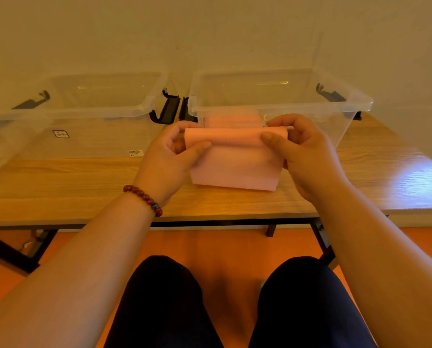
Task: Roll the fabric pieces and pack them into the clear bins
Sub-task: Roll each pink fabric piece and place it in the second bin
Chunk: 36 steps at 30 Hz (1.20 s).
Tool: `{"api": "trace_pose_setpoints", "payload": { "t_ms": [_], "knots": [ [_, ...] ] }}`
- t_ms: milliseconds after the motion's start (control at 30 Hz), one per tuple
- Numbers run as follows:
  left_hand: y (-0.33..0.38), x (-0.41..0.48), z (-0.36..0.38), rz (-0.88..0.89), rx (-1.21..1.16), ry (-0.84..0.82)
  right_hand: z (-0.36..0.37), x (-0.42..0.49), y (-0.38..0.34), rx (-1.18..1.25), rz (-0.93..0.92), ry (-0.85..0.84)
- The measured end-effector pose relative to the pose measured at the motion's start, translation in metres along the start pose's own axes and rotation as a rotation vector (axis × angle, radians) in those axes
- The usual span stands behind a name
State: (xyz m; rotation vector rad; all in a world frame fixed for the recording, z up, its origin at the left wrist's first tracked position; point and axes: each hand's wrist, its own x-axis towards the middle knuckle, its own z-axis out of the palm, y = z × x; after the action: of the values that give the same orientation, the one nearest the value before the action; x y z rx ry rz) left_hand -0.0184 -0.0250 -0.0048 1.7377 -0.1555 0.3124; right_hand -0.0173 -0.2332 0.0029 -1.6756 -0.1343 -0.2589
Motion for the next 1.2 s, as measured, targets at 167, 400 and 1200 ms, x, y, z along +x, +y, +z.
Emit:
{"api": "trace_pose_setpoints", "payload": {
  "t_ms": [167, 400, 1200],
  "knots": [
    [0.0037, 0.0006, -0.0004, -0.002, 0.017, 0.064, 0.0011, 0.0018, -0.0048, -0.017, -0.045, -0.003],
    [0.0063, -0.0013, 0.0011, -0.034, -0.090, 0.073, -0.0027, 0.0029, -0.0051, -0.075, -0.058, -0.044],
    [-0.0019, -0.0021, -0.0019, -0.005, -0.001, 0.051, 0.0017, 0.0058, 0.0007, -0.055, 0.014, -0.017]
  ]
}}
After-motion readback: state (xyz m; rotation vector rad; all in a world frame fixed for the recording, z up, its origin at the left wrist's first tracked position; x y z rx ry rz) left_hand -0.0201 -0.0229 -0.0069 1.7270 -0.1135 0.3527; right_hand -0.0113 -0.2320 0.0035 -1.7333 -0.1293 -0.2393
